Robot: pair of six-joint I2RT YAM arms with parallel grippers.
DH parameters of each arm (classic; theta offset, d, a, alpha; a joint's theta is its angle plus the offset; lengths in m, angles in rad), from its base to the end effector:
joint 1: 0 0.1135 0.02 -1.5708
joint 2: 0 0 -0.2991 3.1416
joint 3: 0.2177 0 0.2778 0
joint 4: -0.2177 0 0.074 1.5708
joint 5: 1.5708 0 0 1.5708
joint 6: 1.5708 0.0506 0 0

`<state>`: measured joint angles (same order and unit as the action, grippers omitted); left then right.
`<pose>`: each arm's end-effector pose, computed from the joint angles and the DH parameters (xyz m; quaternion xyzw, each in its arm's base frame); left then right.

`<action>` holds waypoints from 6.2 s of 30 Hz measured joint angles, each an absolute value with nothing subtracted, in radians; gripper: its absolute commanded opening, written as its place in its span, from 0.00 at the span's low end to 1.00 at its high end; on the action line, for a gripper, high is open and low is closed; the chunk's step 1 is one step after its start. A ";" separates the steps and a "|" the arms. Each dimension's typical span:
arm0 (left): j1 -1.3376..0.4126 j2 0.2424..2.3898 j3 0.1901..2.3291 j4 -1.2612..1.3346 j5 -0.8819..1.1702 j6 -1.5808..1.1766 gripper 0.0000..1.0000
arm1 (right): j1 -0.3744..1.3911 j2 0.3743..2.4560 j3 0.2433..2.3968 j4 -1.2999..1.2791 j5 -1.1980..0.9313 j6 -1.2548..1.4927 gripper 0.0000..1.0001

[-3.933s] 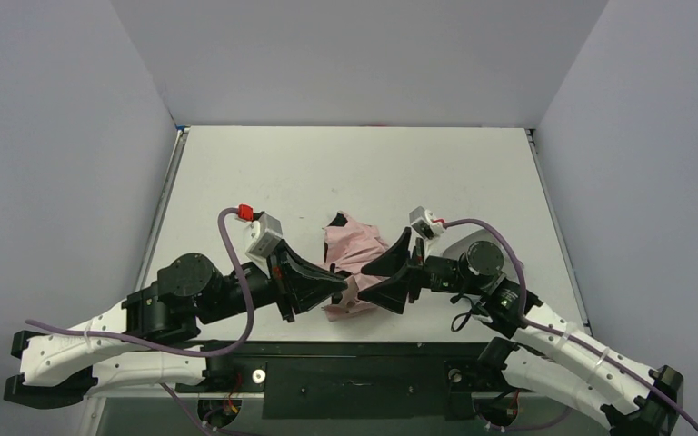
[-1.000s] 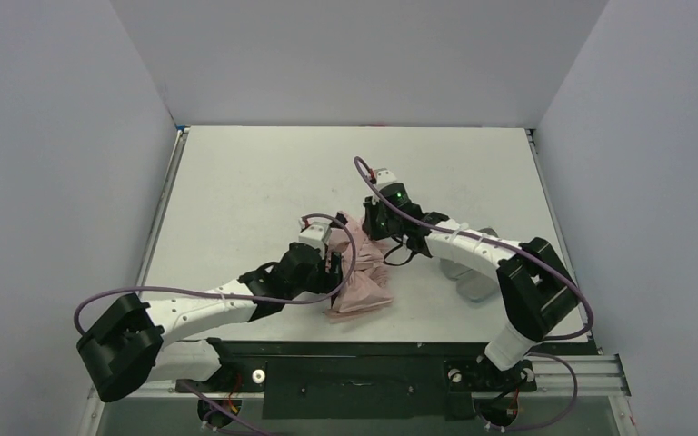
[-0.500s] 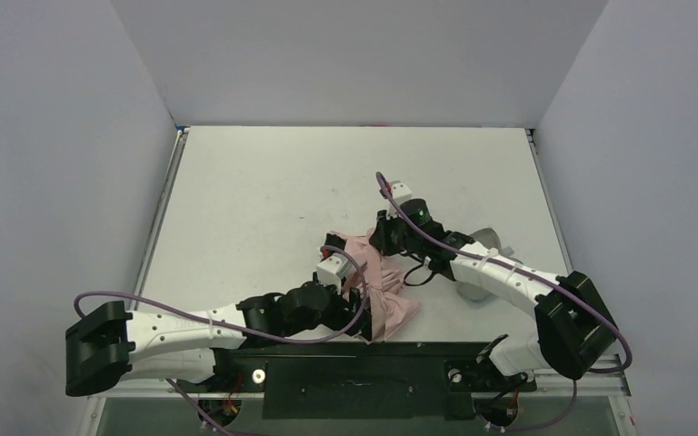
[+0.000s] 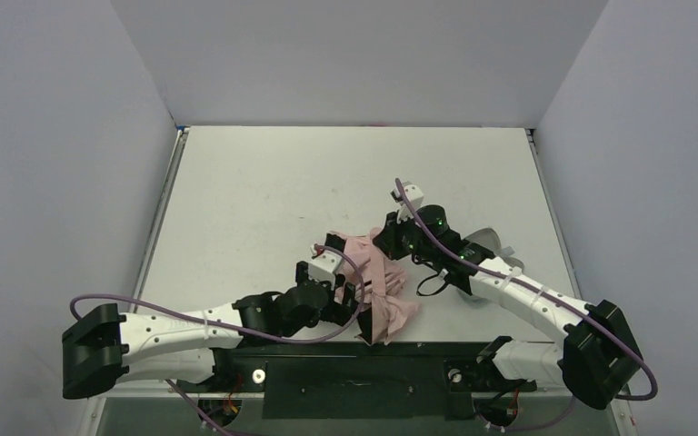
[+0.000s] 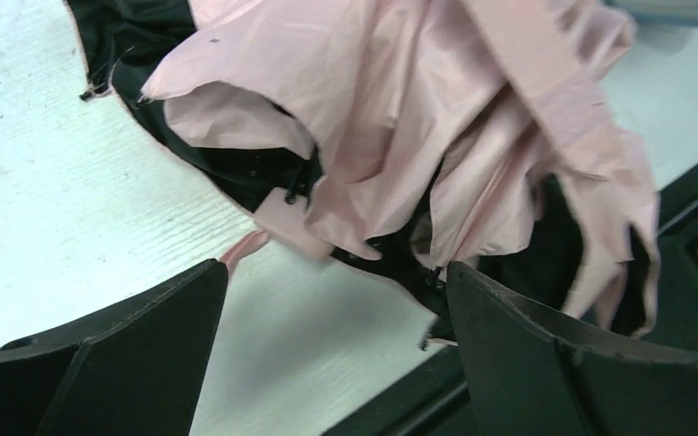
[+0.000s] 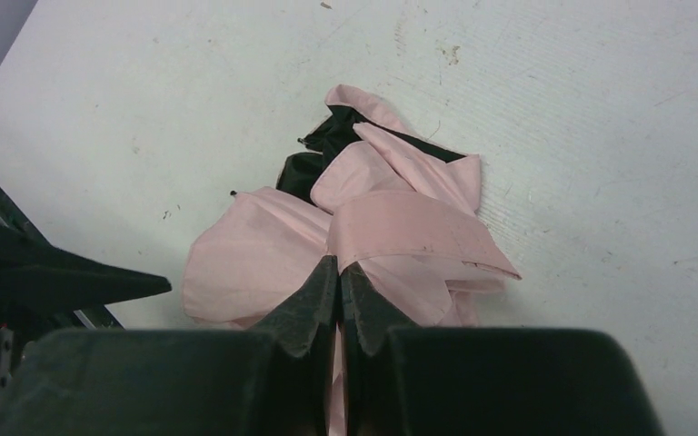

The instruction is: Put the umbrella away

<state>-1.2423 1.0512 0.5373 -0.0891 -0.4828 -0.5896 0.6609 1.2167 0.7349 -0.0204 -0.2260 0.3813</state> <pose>0.0981 -0.2149 0.2247 0.1702 0.8498 -0.2294 0.4430 0.2240 0.1885 0.2622 -0.1760 0.8388 0.3361 0.3905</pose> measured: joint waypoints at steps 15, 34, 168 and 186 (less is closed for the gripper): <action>-1.042 1.294 0.448 0.319 -0.190 -0.354 0.81 | 0.661 1.139 0.677 -0.016 -0.231 0.401 0.00; -1.056 1.610 0.437 0.773 -0.096 -0.166 0.70 | 0.661 1.320 0.644 0.001 -0.188 0.445 0.00; -1.374 1.761 0.730 0.397 -0.523 -0.439 0.00 | 0.686 1.625 0.614 0.272 -0.313 0.591 0.00; -1.411 1.629 0.719 0.123 -0.720 -0.088 0.00 | 0.661 1.533 0.856 -0.038 -0.373 0.516 0.00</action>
<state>-1.4113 1.6287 0.7193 0.1226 -0.7200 -0.0879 0.6605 1.5330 0.8558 -0.0376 -0.3729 0.5156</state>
